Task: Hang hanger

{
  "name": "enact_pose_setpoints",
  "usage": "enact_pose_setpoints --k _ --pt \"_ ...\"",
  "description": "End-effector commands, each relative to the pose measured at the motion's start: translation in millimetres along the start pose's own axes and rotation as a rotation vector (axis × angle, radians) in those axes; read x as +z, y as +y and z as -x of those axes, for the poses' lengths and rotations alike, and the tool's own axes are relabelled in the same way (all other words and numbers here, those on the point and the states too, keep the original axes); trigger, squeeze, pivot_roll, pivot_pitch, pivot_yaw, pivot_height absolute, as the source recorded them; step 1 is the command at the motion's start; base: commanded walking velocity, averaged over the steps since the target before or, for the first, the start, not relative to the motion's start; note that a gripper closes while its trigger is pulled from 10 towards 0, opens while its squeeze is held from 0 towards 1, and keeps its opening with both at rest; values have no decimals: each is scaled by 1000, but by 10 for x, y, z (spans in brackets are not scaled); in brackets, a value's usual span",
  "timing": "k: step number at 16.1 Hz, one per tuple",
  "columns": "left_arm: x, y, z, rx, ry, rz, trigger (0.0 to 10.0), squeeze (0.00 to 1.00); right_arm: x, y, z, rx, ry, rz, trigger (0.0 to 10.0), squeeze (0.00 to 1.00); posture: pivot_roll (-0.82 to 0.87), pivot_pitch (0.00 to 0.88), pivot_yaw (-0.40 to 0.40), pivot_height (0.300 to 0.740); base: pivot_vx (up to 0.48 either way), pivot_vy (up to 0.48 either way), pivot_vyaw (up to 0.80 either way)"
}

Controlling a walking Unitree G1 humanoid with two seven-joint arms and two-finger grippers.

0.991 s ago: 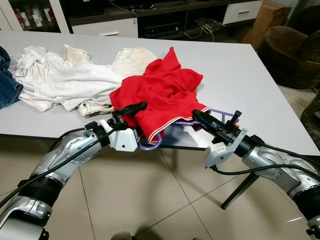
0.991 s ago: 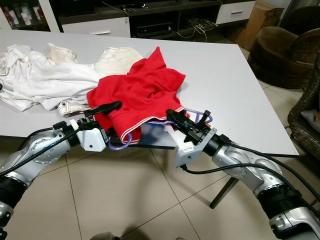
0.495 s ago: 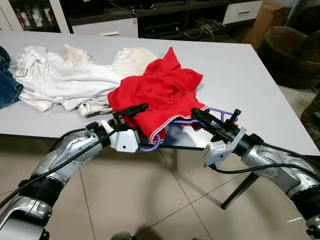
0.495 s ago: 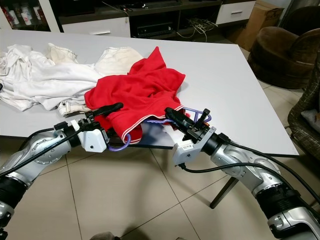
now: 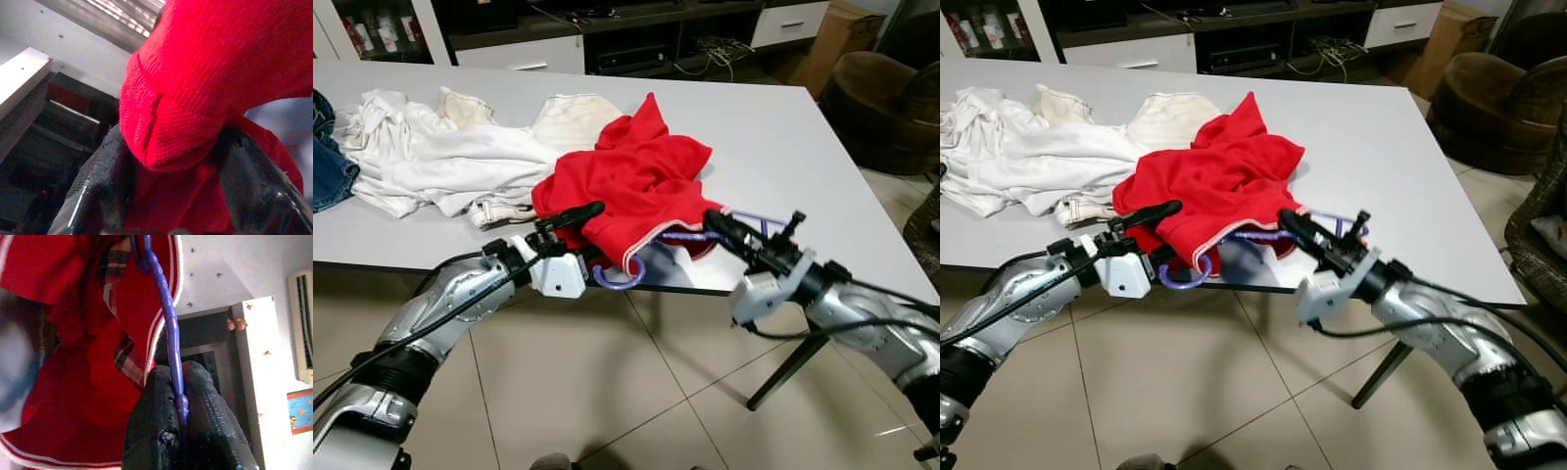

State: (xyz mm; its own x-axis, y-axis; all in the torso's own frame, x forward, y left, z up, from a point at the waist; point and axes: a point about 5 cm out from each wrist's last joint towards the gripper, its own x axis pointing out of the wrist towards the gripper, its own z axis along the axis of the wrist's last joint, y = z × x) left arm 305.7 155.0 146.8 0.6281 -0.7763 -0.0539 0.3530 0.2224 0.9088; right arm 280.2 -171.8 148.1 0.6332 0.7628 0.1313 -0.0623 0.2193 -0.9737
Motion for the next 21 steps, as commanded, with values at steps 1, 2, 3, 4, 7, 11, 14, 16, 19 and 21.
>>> enact_pose_setpoints --k 1,2,3,4,7,11,14,16,19,21 --pt "-17 -33 -17 -19 12 -3 10000 0 26 -126 -22 -46 -36 2 10000 0 124 0 -13 740 0 0 0" --pt "-15 -20 -28 -14 10 -6 10000 0 42 -128 -31 -46 -48 -14 10000 0 127 0 -12 740 0 0 0" --pt "-17 -12 -32 -12 10 -8 10000 0 62 -144 -47 -62 -53 -88 10000 0 128 0 -12 740 0 0 0" --pt "-17 -11 -32 -11 11 -9 10000 0 77 -157 -56 -75 -53 -163 10000 0 128 0 -12 740 0 0 0" --pt "-30 3 -24 38 20 20 10000 0 154 -129 -107 -28 -104 -269 10000 0 143 0 -13 740 0 0 0" --pt "-5 40 -80 143 10 96 10000 0 186 -131 -213 -41 -122 -334 10000 0 175 0 -15 740 0 0 0" --pt "-5 28 -89 143 14 91 10000 0 234 -80 -263 0 -156 -327 10000 0 196 0 -27 740 0 0 0" --pt "2 36 -89 155 15 93 10000 0 271 -53 -312 13 -173 -334 10000 0 204 0 -40 740 0 0 0" --pt "-7 33 -75 167 23 98 10000 0 269 -27 -363 -25 -157 -380 10000 0 209 0 -45 740 0 0 0" --pt "3 15 -85 171 17 115 10000 0 255 36 -383 -51 -126 -406 10000 0 204 0 -37 740 0 0 0"
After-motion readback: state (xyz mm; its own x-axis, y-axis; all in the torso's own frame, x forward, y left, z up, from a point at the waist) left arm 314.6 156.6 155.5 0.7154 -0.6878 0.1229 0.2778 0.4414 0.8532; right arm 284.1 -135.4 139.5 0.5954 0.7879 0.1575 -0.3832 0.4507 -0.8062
